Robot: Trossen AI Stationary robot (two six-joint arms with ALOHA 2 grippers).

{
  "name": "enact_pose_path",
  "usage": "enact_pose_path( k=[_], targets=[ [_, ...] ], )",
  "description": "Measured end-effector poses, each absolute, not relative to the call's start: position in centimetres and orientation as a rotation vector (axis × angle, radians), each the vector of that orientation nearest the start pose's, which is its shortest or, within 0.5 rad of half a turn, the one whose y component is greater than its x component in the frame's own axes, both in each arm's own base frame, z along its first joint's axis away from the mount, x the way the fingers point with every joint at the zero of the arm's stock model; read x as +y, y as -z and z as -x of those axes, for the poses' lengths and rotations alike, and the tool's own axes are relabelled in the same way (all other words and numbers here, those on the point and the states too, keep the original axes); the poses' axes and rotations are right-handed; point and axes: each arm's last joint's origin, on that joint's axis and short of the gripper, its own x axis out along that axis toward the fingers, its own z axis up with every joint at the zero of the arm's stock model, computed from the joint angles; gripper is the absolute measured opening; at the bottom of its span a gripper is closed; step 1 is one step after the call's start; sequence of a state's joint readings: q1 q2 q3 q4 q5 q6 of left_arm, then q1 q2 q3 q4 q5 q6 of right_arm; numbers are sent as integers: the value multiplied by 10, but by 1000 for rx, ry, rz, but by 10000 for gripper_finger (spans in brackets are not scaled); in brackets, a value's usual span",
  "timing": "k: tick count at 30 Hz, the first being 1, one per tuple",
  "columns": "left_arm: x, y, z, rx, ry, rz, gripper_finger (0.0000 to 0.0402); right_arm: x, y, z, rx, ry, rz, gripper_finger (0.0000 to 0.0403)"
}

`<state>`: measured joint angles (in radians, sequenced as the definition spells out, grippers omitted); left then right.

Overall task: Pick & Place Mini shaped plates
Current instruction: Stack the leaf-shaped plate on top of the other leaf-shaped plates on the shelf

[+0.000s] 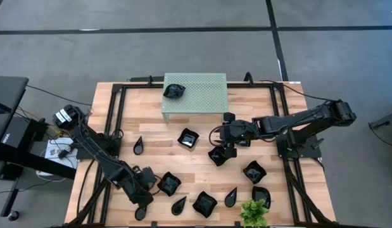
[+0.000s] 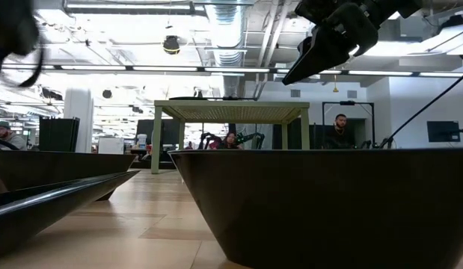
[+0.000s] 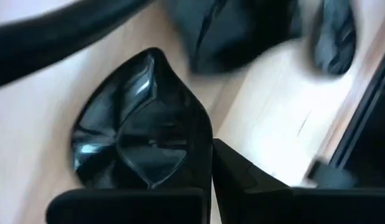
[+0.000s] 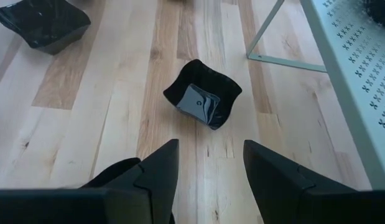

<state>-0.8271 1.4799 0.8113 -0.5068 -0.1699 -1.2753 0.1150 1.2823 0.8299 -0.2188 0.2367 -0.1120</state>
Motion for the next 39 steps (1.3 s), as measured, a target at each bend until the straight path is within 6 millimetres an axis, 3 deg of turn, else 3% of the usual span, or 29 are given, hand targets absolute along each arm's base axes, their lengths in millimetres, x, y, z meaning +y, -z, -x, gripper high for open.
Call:
enact_pose_path(
  k=[10,14,17,23,26,30,34,39],
  targets=[
    [-160,-256,-218,1100,-304,143,4,24,-244,-266,665,79,225,175],
    [-134,-287,-241,992,-344,-60,4,24,-244,-266,664,79,225,175],
    [-103,-302,-262,954,-372,-188,4,24,-244,-266,664,79,225,175],
    [-12,-318,-297,912,-511,-273,4,25,-244,-266,664,78,226,175],
    [31,-321,-301,913,-589,-292,4,24,-244,-266,664,78,226,175],
    [74,-320,-294,954,-622,-231,4,24,-244,-266,664,78,226,175],
    [99,-317,-291,960,-605,-146,4,24,-244,-266,665,78,226,175],
    [100,-314,-296,953,-562,-162,4,24,-244,-266,665,77,226,175]
  ],
)
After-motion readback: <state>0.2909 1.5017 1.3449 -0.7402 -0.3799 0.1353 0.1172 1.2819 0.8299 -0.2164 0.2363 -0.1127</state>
